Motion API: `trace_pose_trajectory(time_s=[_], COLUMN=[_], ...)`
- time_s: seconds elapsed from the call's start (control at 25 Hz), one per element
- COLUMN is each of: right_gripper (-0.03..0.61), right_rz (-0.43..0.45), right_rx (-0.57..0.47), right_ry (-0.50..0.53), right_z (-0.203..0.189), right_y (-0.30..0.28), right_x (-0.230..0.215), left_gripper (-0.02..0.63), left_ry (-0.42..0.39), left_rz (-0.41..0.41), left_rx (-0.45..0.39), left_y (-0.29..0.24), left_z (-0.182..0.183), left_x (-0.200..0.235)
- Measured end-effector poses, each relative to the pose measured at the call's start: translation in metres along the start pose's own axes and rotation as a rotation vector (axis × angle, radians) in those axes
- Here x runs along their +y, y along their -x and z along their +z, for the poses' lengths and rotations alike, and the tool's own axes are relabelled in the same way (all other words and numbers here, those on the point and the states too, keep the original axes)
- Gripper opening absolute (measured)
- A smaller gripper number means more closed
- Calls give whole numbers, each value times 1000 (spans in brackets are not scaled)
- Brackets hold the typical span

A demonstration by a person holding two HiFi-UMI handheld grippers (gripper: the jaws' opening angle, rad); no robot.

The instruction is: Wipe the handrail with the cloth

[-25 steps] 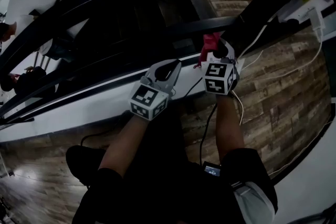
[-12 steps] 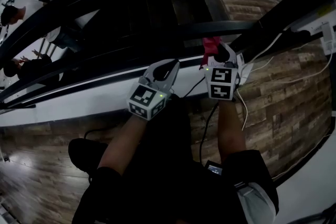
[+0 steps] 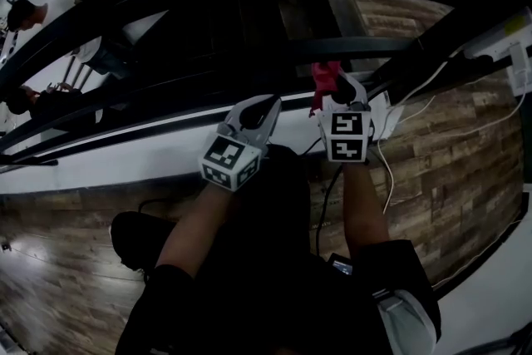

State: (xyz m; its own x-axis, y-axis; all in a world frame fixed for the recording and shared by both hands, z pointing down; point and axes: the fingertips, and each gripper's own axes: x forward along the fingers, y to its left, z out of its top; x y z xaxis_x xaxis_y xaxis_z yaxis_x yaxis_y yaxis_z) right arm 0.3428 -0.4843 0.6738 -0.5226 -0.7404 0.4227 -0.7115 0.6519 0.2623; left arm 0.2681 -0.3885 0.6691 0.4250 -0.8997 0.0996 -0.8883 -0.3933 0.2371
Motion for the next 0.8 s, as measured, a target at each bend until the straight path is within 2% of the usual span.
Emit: trace_pose_trajectory(time_s=[0.52,0.8], right_gripper=[44,44], right_rz=[71,142], right_rx=[5,2], right_ry=[16,69], right_z=[10,18], right_y=[-6,-11], right_x=[41,77], left_gripper=[-2,-2], left_ry=[-6,19], left_rz=[69,130], left_rx=[-25,-48], left_y=[42,64], left_z=[0,-4], left_x=[33,54])
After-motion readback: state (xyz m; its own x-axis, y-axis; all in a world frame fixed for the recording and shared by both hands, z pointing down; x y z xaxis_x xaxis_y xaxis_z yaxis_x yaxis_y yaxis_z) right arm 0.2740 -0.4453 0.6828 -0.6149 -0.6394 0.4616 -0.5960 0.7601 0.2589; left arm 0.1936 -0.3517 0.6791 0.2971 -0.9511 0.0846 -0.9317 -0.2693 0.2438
